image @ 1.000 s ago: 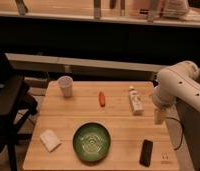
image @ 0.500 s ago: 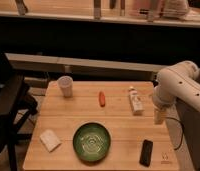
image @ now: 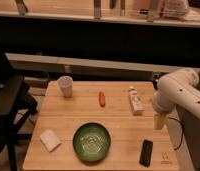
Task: Place the eraser on the white sponge
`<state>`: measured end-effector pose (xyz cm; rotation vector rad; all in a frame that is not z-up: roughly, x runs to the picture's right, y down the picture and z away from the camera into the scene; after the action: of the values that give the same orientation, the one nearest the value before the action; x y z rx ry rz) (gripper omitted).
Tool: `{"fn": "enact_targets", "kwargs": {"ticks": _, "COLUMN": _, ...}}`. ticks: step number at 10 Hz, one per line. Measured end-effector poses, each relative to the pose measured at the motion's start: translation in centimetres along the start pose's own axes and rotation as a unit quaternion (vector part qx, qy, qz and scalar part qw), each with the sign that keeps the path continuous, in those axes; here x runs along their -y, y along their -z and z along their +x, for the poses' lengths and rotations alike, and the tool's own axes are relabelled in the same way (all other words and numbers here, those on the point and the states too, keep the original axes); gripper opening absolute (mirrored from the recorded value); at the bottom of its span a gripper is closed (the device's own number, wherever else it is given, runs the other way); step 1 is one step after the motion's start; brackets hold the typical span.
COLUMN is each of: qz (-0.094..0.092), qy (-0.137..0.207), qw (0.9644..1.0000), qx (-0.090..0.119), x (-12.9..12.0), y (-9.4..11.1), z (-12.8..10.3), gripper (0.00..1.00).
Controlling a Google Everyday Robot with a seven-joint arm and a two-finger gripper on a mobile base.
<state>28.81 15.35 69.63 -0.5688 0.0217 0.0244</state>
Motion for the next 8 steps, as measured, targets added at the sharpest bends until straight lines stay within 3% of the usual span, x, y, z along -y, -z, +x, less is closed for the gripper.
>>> {"fn": "enact_targets", "kwargs": {"ticks": 3, "qz": -0.003, "qy": 0.007, "qw": 0.9999, "qx": 0.007, "x": -0.8, "y": -0.5, "z": -0.3, "gripper": 0.8}}
{"fn": "enact_targets", "kwargs": {"ticks": 6, "qz": -0.01, "qy": 0.015, "qw": 0.9997, "qx": 0.018, "x": -2.3, "y": -3.3, "z": -1.2, "gripper": 0.8}}
{"fn": "enact_targets", "kwargs": {"ticks": 8, "qz": -0.011, "qy": 0.017, "qw": 0.9996, "qx": 0.019, "x": -3.0, "y": -3.7, "z": -1.2, "gripper": 0.8}}
